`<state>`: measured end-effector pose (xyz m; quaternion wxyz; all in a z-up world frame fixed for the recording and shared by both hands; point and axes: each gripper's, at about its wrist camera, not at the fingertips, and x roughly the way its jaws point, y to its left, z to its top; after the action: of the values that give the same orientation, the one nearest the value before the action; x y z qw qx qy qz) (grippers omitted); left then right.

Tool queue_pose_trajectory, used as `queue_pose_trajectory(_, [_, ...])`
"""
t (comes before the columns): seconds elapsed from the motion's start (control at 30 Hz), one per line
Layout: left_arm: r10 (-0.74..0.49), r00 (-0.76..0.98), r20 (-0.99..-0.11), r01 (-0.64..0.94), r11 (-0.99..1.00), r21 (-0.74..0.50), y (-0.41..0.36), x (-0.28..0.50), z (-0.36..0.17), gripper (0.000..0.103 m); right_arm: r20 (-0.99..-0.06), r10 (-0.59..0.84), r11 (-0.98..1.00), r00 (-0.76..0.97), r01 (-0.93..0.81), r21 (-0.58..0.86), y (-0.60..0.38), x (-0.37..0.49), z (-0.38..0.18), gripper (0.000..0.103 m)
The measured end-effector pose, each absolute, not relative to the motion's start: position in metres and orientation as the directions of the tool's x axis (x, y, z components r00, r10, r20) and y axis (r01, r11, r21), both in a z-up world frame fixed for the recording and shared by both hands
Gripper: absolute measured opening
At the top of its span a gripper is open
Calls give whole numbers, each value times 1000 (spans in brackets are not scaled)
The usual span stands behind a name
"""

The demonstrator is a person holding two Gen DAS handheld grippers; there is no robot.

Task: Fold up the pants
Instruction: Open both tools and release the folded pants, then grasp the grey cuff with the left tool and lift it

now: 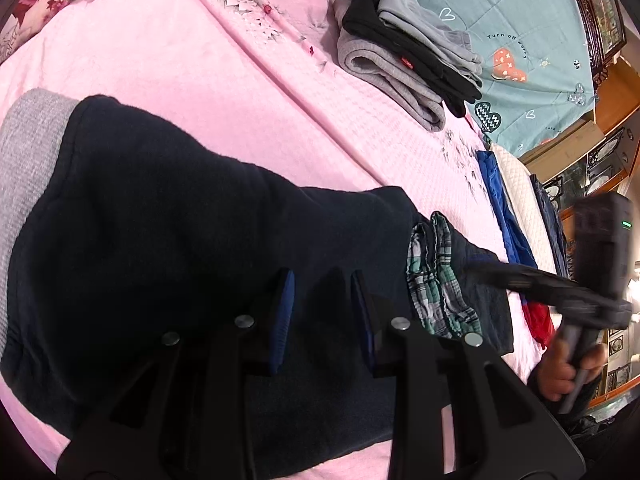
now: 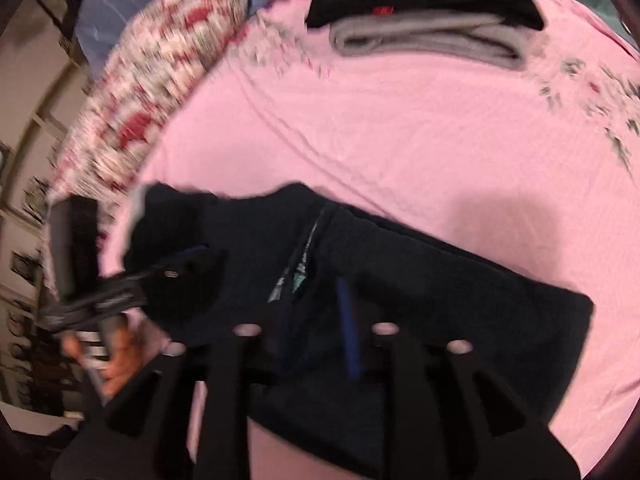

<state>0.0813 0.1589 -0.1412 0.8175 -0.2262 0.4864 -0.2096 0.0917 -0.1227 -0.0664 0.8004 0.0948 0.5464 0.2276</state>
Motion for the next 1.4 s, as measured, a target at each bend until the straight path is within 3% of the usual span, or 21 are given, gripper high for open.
queue_pose_trajectory(0.03, [-563,440,-700,123,810,-573,159,81,-141,30,-815,470,880,339,-250,403,-135,83,-57,60])
queue_pose_trajectory(0.07, [-562,440,-700,123,810,-573,159,81,-141,30,-804,456,889,381,-239,391,-147,73,-48,64])
queue_pose_trajectory(0.27, [-567,467,-678,91,794,-601,170,68,-133,33,-832,314,939,457,-21,343,-231,21,-51,67])
queue_pose_trajectory(0.33, [-554,503,-664,76,794,-604,181,50,-118,57,-835,304,930,459,47,365,-256,3,-57,67])
queue_pose_trajectory(0.37, [-534,544,-647,64,795,-603,192,35,-104,82,-829,303,924,470,68,376,-266,-5,-58,67])
queue_pose_trajectory(0.4, [-500,579,-644,39,806,-590,201,25,-94,89,-824,301,920,480,80,383,-272,-8,-58,67])
queue_pose_trajectory(0.5, [-403,607,-685,-88,823,-562,234,1,-80,89,-798,319,903,512,92,420,-284,-14,-57,67])
queue_pose_trajectory(0.7, [-448,548,-706,-289,691,-663,271,-6,-115,89,-764,403,877,504,25,480,-285,-19,-64,67])
queue_pose_trajectory(0.93, [-431,551,-715,-295,701,-650,264,22,-130,90,-733,396,869,553,33,494,-309,-40,-54,67])
queue_pose_trajectory(1.0, [-423,573,-702,-285,700,-655,265,35,-132,97,-721,387,860,575,57,507,-319,-46,-53,67])
queue_pose_trajectory(1.13, [-373,621,-689,-276,719,-637,263,59,-136,101,-718,382,852,582,78,517,-324,-49,-54,67])
queue_pose_trajectory(1.2, [-324,632,-704,-300,736,-607,258,65,-134,98,-721,386,855,576,69,513,-321,-50,-54,67])
queue_pose_trajectory(1.23, [-290,635,-716,-317,747,-584,255,65,-133,89,-722,386,858,575,64,509,-320,-51,-53,67])
queue_pose_trajectory(1.27, [-251,634,-731,-339,760,-554,253,63,-132,43,-722,385,860,575,59,506,-319,-52,-52,67])
queue_pose_trajectory(1.3, [-237,625,-744,-347,769,-537,253,62,-132,30,-722,383,863,577,56,503,-319,-53,-51,67])
queue_pose_trajectory(1.4, [-249,690,-680,-350,707,-615,267,38,-126,24,-734,368,870,571,67,488,-318,-51,-51,67])
